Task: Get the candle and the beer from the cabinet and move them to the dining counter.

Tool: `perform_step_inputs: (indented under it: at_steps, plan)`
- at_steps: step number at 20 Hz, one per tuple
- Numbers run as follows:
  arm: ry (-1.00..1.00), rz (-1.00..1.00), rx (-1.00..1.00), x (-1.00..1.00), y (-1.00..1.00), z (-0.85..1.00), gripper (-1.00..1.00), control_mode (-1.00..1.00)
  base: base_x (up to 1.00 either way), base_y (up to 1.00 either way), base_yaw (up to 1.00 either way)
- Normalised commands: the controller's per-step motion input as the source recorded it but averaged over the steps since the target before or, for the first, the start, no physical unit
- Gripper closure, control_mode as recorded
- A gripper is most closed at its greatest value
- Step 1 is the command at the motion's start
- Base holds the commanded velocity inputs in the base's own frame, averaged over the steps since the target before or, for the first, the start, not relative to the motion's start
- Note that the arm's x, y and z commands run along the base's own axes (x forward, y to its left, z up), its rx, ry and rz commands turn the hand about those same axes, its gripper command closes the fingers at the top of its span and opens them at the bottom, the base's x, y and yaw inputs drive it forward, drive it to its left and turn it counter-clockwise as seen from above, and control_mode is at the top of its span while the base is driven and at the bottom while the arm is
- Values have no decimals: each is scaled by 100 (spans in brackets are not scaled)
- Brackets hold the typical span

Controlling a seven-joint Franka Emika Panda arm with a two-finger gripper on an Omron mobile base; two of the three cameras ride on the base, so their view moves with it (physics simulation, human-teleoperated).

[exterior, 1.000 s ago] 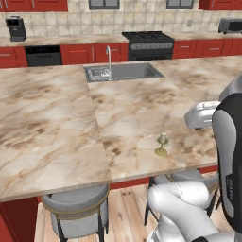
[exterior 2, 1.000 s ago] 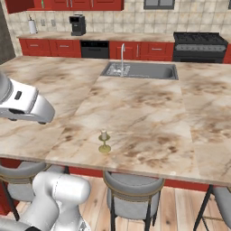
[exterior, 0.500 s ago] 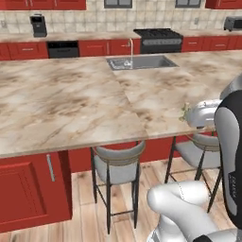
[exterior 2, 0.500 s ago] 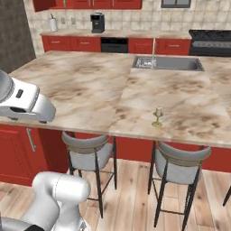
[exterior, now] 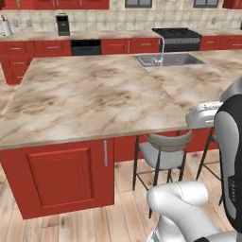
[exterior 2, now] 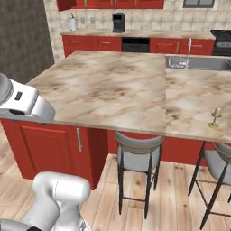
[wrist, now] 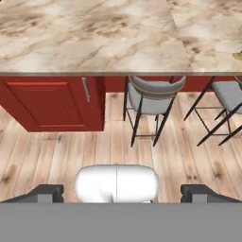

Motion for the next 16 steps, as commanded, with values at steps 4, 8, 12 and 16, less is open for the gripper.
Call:
perform_step_inputs:
  at_steps: [4, 8, 12, 16]
  plan:
    - [0, 0, 0, 0, 0, 0, -100, 100, 10, 100, 1]
    - [0, 0, 0, 0, 0, 0, -100, 100, 28, 100, 0]
    - [0, 0, 0, 0, 0, 0, -100, 100, 16, 100, 0]
    - [0, 0, 0, 0, 0, 0, -100, 100, 19, 100, 0]
